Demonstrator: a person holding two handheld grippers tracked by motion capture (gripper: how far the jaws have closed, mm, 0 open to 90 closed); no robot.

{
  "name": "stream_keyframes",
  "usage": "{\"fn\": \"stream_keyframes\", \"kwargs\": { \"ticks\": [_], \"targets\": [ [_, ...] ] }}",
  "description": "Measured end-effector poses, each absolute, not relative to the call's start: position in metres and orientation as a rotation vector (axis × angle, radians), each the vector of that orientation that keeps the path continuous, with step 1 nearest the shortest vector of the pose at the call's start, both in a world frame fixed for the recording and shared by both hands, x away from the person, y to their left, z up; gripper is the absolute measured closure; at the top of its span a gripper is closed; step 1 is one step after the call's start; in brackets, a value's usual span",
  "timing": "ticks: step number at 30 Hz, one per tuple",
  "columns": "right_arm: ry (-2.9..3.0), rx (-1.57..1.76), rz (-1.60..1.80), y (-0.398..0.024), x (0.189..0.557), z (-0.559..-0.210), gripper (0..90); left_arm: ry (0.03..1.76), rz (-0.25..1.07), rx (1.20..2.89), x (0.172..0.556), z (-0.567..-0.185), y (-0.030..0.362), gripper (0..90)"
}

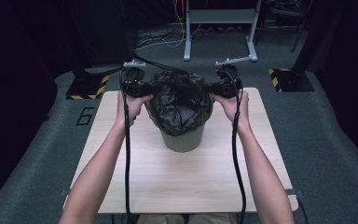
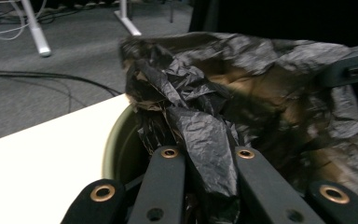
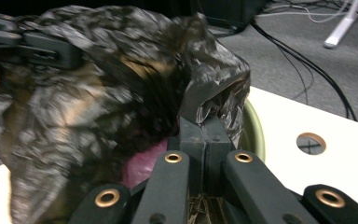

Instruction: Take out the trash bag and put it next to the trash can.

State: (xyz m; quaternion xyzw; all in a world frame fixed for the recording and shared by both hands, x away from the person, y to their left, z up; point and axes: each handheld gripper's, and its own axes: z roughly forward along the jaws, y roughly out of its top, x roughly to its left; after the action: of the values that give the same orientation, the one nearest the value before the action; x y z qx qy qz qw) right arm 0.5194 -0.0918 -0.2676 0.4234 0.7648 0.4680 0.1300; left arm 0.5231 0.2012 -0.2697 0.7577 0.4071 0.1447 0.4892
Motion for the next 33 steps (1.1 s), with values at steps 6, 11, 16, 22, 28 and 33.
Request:
{"fn": "stream_keyframes", "kwargs": {
  "ticks": [6,11,16,22,28,33],
  "targets": [
    [2.236,1.202,1.384,-0.08,0.518,-0.257,89.8,0.905,0.316,1.906,0.525,-0.266,0.179,73.1],
    [2.252,1.162,1.388,-0.065,0.518,-0.25,89.8,0.848,0.276,1.957,0.525,-0.271,0.159,45.7],
    [2.257,1.159,1.41,-0.056,0.522,-0.242,89.9,0.791,0.244,1.953,0.523,-0.272,0.144,32.4],
    [2.258,1.187,1.41,-0.049,0.529,-0.24,89.9,0.776,0.29,1.974,0.521,-0.276,0.132,28.2],
    [2.275,1.201,1.492,-0.042,0.53,-0.242,89.9,0.799,0.329,1.947,0.524,-0.284,0.127,46.2],
    [2.285,1.226,1.592,-0.048,0.531,-0.244,89.3,0.808,0.34,1.918,0.53,-0.289,0.13,81.5]
  ]
}}
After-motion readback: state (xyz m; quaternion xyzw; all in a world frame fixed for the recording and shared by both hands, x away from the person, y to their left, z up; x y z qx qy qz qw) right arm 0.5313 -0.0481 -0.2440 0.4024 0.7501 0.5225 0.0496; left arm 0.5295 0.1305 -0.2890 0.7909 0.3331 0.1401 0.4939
